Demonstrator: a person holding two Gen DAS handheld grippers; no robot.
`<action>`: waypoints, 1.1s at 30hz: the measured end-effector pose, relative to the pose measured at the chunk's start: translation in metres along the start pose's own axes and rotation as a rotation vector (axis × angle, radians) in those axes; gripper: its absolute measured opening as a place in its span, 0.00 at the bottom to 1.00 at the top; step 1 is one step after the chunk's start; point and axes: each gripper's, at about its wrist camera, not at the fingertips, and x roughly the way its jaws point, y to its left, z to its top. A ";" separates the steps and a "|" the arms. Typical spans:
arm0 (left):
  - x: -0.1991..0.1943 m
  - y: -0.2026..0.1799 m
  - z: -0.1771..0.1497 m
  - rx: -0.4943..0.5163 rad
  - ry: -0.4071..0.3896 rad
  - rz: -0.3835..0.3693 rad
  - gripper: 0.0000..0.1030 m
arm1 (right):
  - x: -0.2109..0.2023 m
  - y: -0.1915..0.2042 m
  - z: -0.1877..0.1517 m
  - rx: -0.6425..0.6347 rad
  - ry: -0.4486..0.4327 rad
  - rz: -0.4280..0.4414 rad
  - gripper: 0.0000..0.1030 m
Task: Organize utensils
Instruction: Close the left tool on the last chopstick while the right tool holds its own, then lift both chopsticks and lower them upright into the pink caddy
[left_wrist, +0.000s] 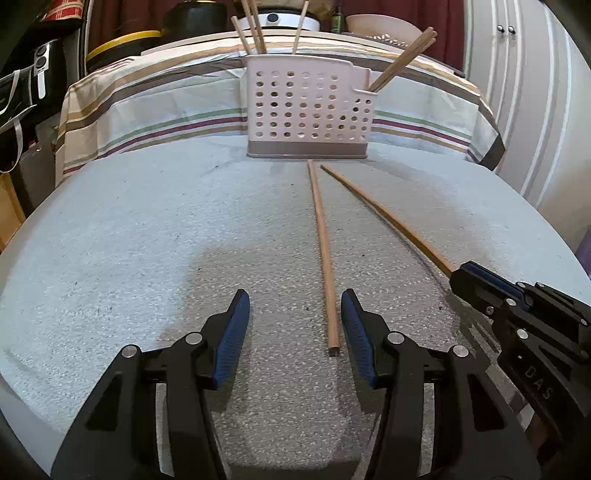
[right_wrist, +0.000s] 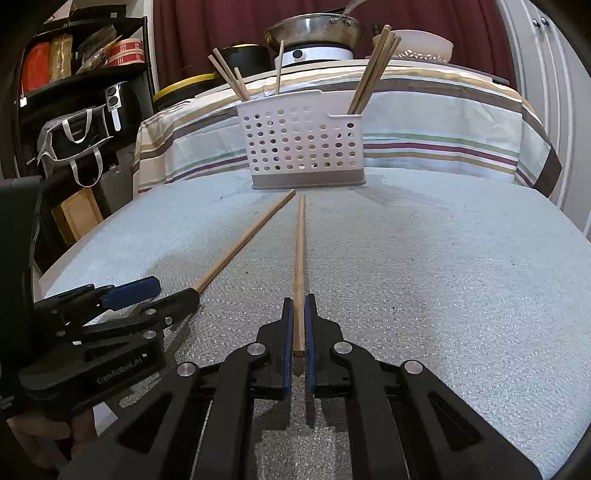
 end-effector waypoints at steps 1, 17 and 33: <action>0.000 -0.001 0.000 0.002 -0.005 -0.003 0.41 | 0.000 0.000 0.000 0.000 -0.001 0.000 0.07; 0.001 -0.008 -0.004 0.031 -0.054 -0.044 0.06 | 0.004 0.000 0.000 0.002 0.006 0.002 0.07; -0.027 -0.009 0.008 0.066 -0.163 -0.012 0.06 | -0.016 0.000 0.012 0.006 -0.065 -0.007 0.06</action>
